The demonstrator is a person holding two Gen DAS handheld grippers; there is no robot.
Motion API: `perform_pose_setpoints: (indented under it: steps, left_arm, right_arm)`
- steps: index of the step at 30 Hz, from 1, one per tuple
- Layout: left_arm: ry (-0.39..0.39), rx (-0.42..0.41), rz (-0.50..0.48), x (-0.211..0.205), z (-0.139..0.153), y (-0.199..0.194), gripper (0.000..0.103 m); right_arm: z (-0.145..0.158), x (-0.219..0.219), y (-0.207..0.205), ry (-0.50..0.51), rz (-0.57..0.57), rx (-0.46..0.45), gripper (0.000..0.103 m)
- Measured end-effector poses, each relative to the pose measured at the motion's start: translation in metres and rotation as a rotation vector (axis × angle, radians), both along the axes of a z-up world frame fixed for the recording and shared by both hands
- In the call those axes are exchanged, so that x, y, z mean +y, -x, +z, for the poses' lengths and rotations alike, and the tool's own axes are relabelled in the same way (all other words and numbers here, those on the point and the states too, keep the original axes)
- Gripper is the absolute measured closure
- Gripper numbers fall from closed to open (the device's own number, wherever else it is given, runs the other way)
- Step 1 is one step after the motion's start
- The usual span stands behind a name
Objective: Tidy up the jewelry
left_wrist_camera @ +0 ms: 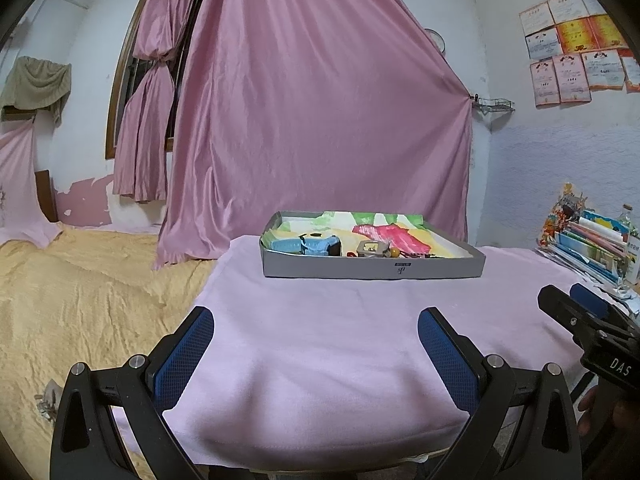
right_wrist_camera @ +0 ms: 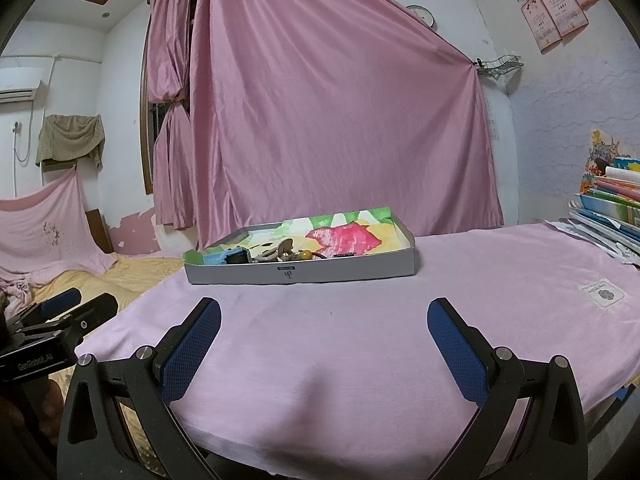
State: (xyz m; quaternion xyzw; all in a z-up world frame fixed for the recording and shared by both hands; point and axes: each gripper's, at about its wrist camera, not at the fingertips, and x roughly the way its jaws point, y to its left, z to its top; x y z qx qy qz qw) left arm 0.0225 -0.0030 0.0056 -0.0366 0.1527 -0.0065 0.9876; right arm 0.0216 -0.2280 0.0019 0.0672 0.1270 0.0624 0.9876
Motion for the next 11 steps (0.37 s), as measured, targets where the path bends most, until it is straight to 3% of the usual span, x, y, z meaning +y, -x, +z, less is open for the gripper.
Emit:
perform_pose_setpoints:
  steps: [11]
  left_arm:
    - [-0.007,0.054,-0.005,-0.001,-0.002,-0.023,0.000]
  right_arm:
    - [-0.001,-0.007,-0.015,-0.009,-0.013,0.040,0.001]
